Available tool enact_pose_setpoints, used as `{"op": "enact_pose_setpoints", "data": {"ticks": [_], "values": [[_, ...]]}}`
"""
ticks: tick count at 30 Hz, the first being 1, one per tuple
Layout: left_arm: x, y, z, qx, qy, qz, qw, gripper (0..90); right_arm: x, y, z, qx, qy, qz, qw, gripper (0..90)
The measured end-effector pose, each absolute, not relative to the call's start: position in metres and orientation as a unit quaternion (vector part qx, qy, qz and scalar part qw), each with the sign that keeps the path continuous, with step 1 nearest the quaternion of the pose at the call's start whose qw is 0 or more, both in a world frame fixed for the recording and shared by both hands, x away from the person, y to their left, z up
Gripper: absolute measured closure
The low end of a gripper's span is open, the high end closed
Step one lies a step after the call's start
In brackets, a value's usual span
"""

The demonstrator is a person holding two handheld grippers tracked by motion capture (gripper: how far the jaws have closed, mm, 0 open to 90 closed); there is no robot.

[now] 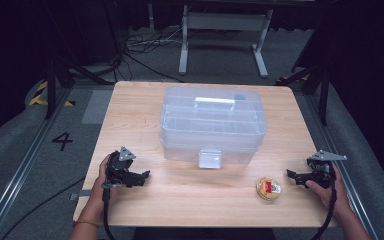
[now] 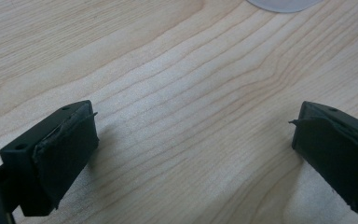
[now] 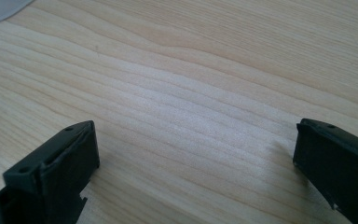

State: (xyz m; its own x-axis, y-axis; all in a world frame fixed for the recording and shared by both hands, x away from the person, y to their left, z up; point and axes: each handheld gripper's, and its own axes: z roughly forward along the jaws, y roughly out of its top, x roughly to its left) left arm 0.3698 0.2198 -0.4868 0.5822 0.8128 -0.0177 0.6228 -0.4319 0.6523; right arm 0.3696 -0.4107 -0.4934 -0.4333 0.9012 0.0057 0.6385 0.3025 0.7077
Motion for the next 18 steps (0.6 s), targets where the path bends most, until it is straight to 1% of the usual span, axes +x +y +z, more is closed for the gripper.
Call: {"op": "enact_pose_setpoints", "data": {"ticks": [18], "values": [[0.3693, 0.2213, -0.4873, 0.834, 0.426, 0.149, 0.317, 0.3, 0.3704, -0.4118, -0.4933, 0.489, 0.784, 0.326, 0.2, 0.2]]}}
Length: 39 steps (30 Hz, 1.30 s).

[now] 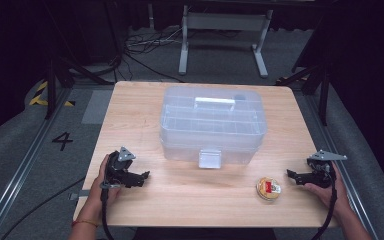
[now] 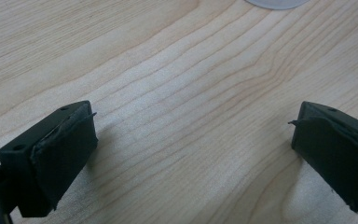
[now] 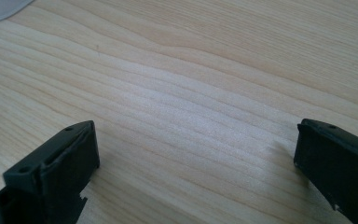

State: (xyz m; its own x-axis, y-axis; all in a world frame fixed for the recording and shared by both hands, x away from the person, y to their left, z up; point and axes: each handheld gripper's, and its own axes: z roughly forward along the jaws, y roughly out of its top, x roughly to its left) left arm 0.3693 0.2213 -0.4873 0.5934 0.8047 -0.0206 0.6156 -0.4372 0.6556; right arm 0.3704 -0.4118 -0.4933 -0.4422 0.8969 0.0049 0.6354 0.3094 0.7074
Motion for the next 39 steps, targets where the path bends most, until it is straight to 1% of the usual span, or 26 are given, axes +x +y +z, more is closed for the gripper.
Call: {"op": "enact_pose_setpoints", "data": {"ticks": [2, 6, 8, 9, 17, 22, 26, 27, 28, 34, 37, 39], "values": [[0.369, 0.222, -0.487, 0.837, 0.42, 0.151, 0.317, 0.3, 0.37, -0.412, -0.493, 0.488, 0.784, 0.326, 0.201, 0.5], [0.369, 0.222, -0.487, 0.837, 0.42, 0.151, 0.316, 0.5, 0.37, -0.414, -0.493, 0.486, 0.783, 0.332, 0.201, 5.2], [0.368, 0.223, -0.487, 0.839, 0.417, 0.153, 0.315, 0.7, 0.369, -0.415, -0.492, 0.483, 0.78, 0.341, 0.204, 15.2], [0.368, 0.223, -0.487, 0.837, 0.419, 0.155, 0.316, 0.9, 0.368, -0.416, -0.491, 0.482, 0.779, 0.345, 0.205, 17.8], [0.367, 0.223, -0.487, 0.837, 0.418, 0.153, 0.317, 1.8, 0.365, -0.412, -0.479, 0.459, 0.791, 0.344, 0.214, 17.8], [0.368, 0.223, -0.487, 0.838, 0.417, 0.152, 0.318, 1.8, 0.366, -0.408, -0.451, 0.434, 0.793, 0.36, 0.231, 17.5], [0.368, 0.223, -0.487, 0.839, 0.415, 0.153, 0.317, 1.5, 0.369, -0.4, -0.425, 0.414, 0.791, 0.376, 0.246, 19.8], [0.368, 0.223, -0.487, 0.839, 0.415, 0.153, 0.317, 1.5, 0.372, -0.398, -0.417, 0.411, 0.79, 0.383, 0.247, 19.7], [0.368, 0.223, -0.487, 0.839, 0.415, 0.153, 0.317, 1.6, 0.372, -0.398, -0.417, 0.411, 0.79, 0.383, 0.247, 19.7], [0.368, 0.223, -0.487, 0.839, 0.415, 0.153, 0.317, 1.5, 0.383, -0.384, -0.374, 0.391, 0.781, 0.413, 0.258, 21.2], [0.368, 0.223, -0.487, 0.838, 0.417, 0.154, 0.316, 1.5, 0.39, -0.373, -0.357, 0.385, 0.782, 0.42, 0.254, 20.2], [0.367, 0.222, -0.487, 0.836, 0.42, 0.154, 0.316, 1.3, 0.394, -0.364, -0.347, 0.373, 0.785, 0.422, 0.258, 21.4]]}}
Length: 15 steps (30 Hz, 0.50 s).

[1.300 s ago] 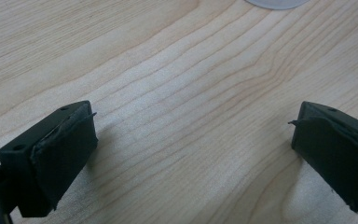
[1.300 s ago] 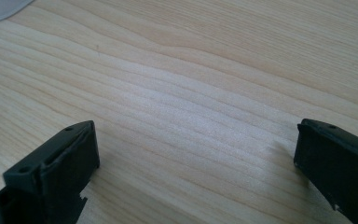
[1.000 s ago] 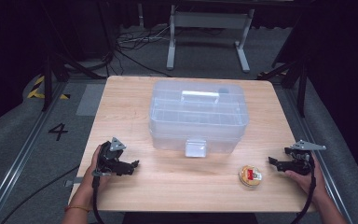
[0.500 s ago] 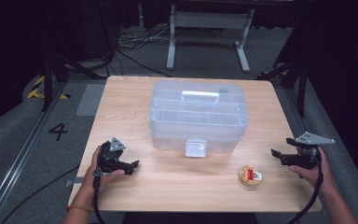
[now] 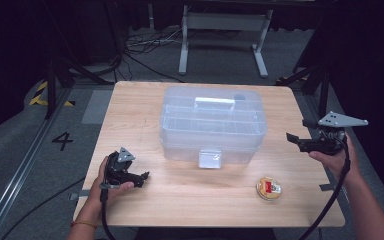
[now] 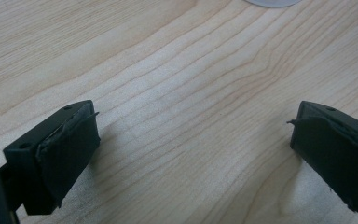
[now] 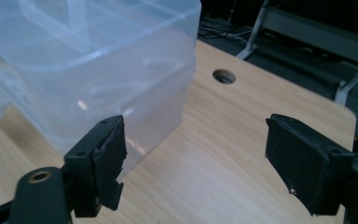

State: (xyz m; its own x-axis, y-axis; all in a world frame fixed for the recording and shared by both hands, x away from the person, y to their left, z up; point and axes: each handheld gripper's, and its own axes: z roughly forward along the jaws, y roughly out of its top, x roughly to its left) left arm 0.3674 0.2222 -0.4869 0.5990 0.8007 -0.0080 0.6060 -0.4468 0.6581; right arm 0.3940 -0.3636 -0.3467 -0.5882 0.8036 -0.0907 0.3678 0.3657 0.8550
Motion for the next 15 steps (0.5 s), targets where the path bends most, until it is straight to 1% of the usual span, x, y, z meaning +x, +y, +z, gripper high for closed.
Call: {"op": "enact_pose_setpoints", "data": {"ticks": [2, 6, 10, 11, 15], "values": [[0.367, 0.222, -0.487, 0.835, 0.423, 0.154, 0.316, 1.2, 0.399, -0.353, -0.338, 0.361, 0.79, 0.415, 0.269, 21.4], [0.367, 0.222, -0.487, 0.835, 0.422, 0.154, 0.318, 1.7, 0.407, -0.332, -0.324, 0.339, 0.799, 0.416, 0.271, 23.0], [0.367, 0.222, -0.487, 0.836, 0.42, 0.154, 0.318, 2.1, 0.413, -0.317, -0.318, 0.326, 0.804, 0.416, 0.27, 23.6], [0.367, 0.222, -0.487, 0.837, 0.418, 0.153, 0.318, 2.1, 0.419, -0.305, -0.315, 0.32, 0.808, 0.418, 0.264, 24.3], [0.367, 0.222, -0.487, 0.837, 0.418, 0.153, 0.318, 2.1, 0.425, -0.292, -0.313, 0.313, 0.814, 0.416, 0.259, 24.6]]}}
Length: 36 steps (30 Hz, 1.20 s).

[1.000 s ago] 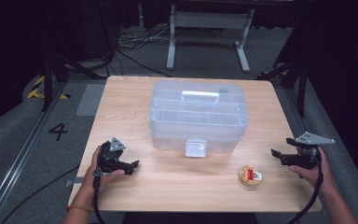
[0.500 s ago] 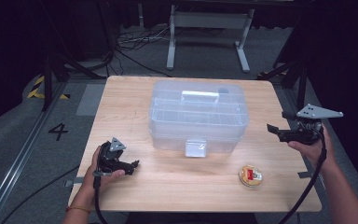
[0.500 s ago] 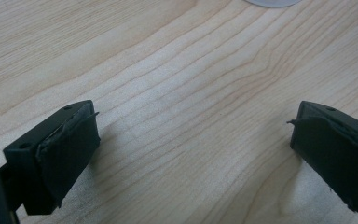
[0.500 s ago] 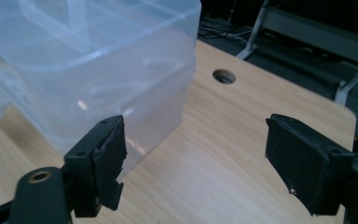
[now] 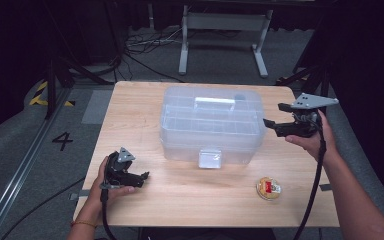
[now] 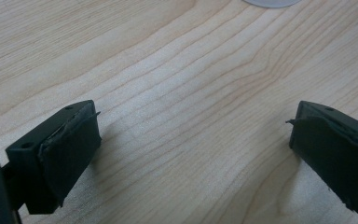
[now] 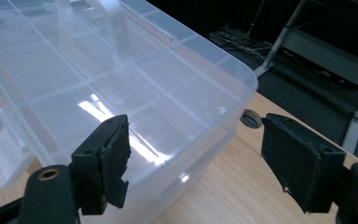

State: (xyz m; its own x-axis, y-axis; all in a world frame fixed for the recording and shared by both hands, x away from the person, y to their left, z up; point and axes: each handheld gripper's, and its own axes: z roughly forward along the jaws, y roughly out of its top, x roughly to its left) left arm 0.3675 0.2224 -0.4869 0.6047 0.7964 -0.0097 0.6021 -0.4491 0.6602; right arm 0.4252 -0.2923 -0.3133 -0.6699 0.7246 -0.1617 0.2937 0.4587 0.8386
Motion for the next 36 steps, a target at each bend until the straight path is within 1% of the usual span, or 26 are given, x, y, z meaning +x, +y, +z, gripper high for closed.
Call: {"op": "enact_pose_setpoints", "data": {"ticks": [12, 16, 18, 20, 23, 24, 26, 27, 28, 29, 32, 34, 36], "values": [[0.368, 0.222, -0.487, 0.838, 0.416, 0.155, 0.318, 2.3, 0.443, -0.241, -0.306, 0.274, 0.841, 0.401, 0.239, 27.3], [0.369, 0.223, -0.487, 0.84, 0.412, 0.153, 0.317, 2.2, 0.447, -0.226, -0.307, 0.261, 0.847, 0.399, 0.235, 30.7], [0.369, 0.223, -0.486, 0.84, 0.412, 0.153, 0.318, 2.4, 0.453, -0.221, -0.308, 0.262, 0.847, 0.404, 0.224, 34.8], [0.369, 0.222, -0.486, 0.842, 0.411, 0.149, 0.317, 2.8, 0.456, -0.216, -0.307, 0.258, 0.848, 0.402, 0.23, 36.6], [0.371, 0.222, -0.485, 0.842, 0.409, 0.149, 0.318, 5.5, 0.463, -0.207, -0.306, 0.257, 0.853, 0.399, 0.219, 41.2], [0.371, 0.222, -0.484, 0.841, 0.409, 0.153, 0.32, 8.1, 0.464, -0.205, -0.306, 0.257, 0.853, 0.397, 0.219, 42.4], [0.371, 0.221, -0.483, 0.842, 0.405, 0.157, 0.32, 16.9, 0.467, -0.2, -0.305, 0.255, 0.857, 0.392, 0.217, 48.7], [0.372, 0.22, -0.482, 0.842, 0.404, 0.165, 0.317, 15.7, 0.468, -0.198, -0.305, 0.255, 0.856, 0.393, 0.217, 51.5], [0.372, 0.22, -0.481, 0.844, 0.402, 0.162, 0.316, 15.4, 0.469, -0.197, -0.305, 0.258, 0.856, 0.393, 0.215, 56.0], [0.373, 0.219, -0.48, 0.845, 0.399, 0.158, 0.318, 17.1, 0.471, -0.195, -0.306, 0.258, 0.859, 0.389, 0.211, 59.4], [0.376, 0.217, -0.472, 0.839, 0.399, 0.157, 0.334, 17.0, 0.473, -0.192, -0.307, 0.263, 0.86, 0.381, 0.216, 70.9], [0.377, 0.213, -0.468, 0.843, 0.391, 0.159, 0.334, 17.8, 0.473, -0.192, -0.306, 0.263, 0.858, 0.384, 0.217, 74.4], [0.38, 0.208, -0.459, 0.846, 0.375, 0.168, 0.34, 17.7, 0.474, -0.193, -0.305, 0.262, 0.859, 0.385, 0.213, 74.6]]}}
